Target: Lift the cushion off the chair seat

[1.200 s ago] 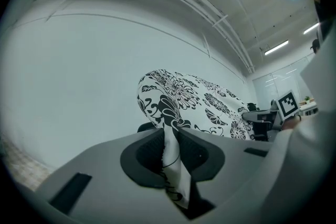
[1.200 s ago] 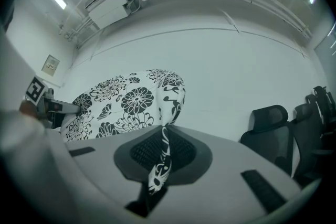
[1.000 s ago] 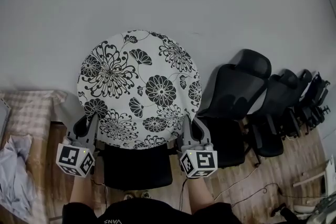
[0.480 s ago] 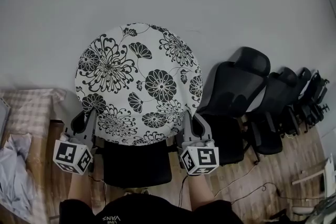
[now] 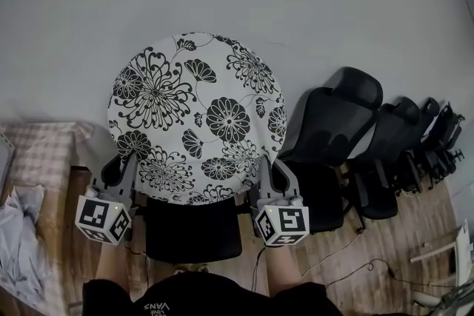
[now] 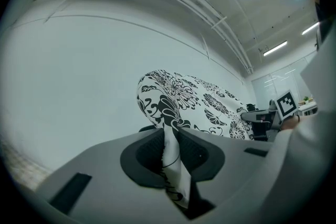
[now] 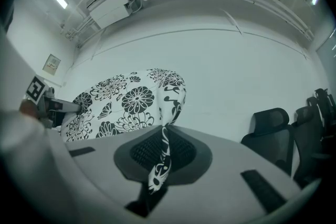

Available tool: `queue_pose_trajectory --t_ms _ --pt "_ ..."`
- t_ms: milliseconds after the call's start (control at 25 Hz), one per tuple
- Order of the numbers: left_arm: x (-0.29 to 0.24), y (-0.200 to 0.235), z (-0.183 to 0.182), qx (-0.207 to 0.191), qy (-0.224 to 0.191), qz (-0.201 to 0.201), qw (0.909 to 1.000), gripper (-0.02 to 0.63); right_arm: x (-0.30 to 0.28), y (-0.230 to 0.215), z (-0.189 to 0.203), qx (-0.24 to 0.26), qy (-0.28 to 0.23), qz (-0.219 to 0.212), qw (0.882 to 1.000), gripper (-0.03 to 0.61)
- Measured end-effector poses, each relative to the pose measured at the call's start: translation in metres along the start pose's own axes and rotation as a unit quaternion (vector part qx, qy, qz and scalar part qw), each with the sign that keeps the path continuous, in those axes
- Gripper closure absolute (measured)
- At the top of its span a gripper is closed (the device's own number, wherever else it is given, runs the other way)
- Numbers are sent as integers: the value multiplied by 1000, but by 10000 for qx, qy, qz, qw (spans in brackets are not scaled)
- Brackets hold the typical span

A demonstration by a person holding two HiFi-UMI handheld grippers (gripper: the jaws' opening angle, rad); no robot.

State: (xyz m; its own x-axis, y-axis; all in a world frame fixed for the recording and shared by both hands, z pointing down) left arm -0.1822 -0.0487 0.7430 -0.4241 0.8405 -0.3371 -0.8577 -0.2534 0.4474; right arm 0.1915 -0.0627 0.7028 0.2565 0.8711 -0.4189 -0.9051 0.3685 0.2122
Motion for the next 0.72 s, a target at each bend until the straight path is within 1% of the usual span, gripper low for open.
queue_pose_trajectory --t_ms 720 --pt "-1 0 -1 64 54 15 10000 557 -1 -1 -2 -23 42 20 10000 552"
Point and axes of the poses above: the fingertips, and each gripper's own axes: x backward along the fingers, y to its left, z out of its underside, the point moved 10 cm from there along x, backward along the fingers, and after that the axes turned 10 degrees about x, right-handed, at the moved point
